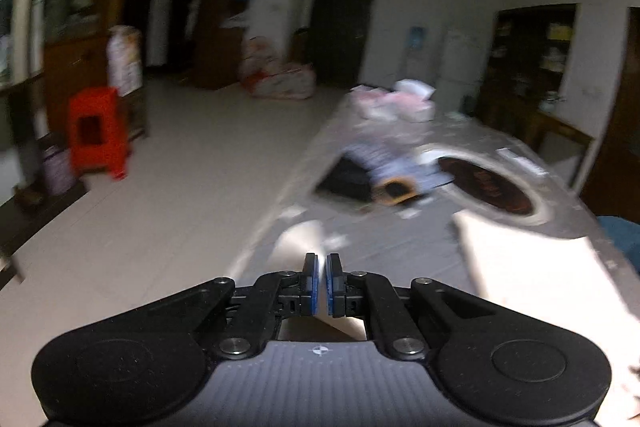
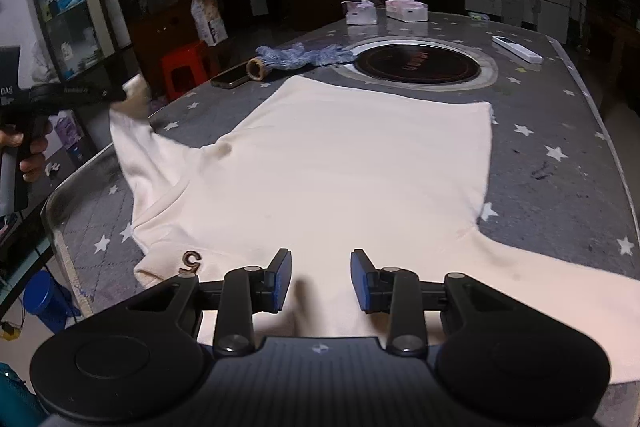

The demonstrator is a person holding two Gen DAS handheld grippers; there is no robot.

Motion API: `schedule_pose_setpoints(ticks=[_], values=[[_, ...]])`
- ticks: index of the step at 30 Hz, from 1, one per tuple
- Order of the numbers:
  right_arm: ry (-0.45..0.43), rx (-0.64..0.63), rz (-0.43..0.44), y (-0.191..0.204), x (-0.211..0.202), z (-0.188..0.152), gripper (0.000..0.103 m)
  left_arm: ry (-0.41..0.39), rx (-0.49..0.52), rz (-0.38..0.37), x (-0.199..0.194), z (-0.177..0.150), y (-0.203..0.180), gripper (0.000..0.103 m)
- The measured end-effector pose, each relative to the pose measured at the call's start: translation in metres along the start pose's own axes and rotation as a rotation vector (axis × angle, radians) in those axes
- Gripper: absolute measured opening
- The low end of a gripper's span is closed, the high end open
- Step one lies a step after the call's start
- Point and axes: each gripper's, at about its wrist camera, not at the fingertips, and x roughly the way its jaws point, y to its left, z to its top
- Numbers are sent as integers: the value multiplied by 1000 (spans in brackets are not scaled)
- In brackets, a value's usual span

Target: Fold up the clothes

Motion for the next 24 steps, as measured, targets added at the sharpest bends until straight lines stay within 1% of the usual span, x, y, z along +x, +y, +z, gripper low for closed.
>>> schedule_pose_setpoints(ticks=[3,5,9,11,14,15,18,19,22,24], values=[[6,-23,11,7,2,3,36,42,-14,47,2,-17,19,5],[13,-50,24,14,5,6,36,65,-10,72,4,-26,26,5],[27,-115,62,35,15,16,36,69,-20,76,1,-29,33,5],[29,-160,97,50,23,21,36,51,-9,67,-4,-28,30,6],[40,-222,150,74,38,27,36,56,39,10,-7,-27,17,7],[45,-244,165,82,44,28,36,59,58,4,-7,-27,13,7],[55,-321,201,105,53,28,36,65,111,41,2,-29,5,10],[58,-348,213,113,56,27,36,69,119,50,4,-29,4,13],[52,-439,225,135,62,25,35,86,101,70,11,-28,11,13],[53,-460,236,144,68,26,34,98,111,88,16,-29,13,14]])
